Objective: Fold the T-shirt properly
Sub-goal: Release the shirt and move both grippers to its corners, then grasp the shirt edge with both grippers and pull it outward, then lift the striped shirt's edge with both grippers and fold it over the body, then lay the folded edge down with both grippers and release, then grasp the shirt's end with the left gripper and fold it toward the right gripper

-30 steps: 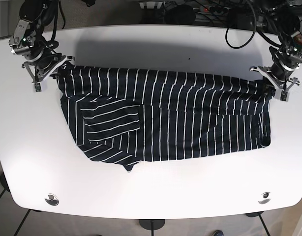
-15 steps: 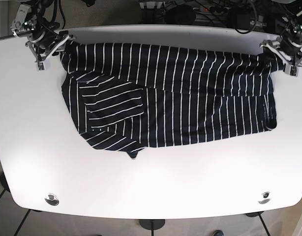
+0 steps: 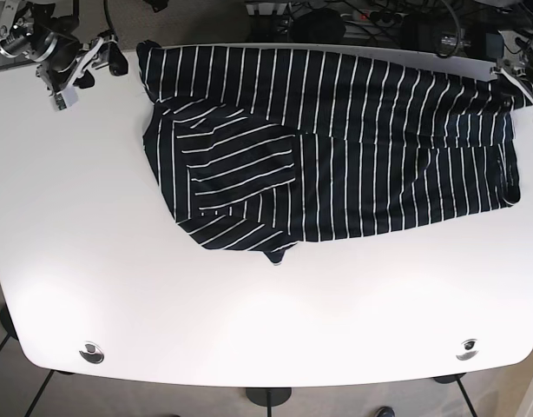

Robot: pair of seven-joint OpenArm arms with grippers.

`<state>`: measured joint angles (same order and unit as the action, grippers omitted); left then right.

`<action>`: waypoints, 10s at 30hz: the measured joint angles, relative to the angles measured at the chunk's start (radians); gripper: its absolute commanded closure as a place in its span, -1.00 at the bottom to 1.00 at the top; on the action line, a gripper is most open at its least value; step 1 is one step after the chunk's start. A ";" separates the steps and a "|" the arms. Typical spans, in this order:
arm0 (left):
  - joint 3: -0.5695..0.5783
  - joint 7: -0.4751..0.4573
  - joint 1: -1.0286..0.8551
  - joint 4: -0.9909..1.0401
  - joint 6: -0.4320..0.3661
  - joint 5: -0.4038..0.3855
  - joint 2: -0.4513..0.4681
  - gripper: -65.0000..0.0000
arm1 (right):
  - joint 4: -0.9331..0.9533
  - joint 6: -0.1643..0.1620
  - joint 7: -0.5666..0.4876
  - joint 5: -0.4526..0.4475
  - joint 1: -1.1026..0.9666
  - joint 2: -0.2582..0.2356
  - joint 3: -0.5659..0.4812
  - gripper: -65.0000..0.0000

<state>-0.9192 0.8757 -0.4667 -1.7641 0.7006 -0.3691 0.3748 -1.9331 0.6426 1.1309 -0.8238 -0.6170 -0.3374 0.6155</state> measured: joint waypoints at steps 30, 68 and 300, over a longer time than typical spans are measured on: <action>-0.110 0.093 -0.012 0.105 -0.001 0.073 0.023 -0.41 | -0.003 0.005 0.113 -0.011 -0.014 0.053 -0.172 -0.41; -0.002 -0.014 -0.015 0.092 0.000 0.106 0.013 0.03 | 0.026 0.001 0.112 -0.009 0.030 -0.119 -0.119 -0.09; 0.161 0.149 0.410 0.481 -0.004 -0.215 -0.045 0.94 | 0.390 -0.054 -0.222 0.357 0.478 0.155 -0.251 0.69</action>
<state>-0.7582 1.0248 -0.0563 -1.2827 0.6968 -0.5842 0.3302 -1.5429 0.5884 0.9092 -0.4667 -0.1394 -0.1822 0.3649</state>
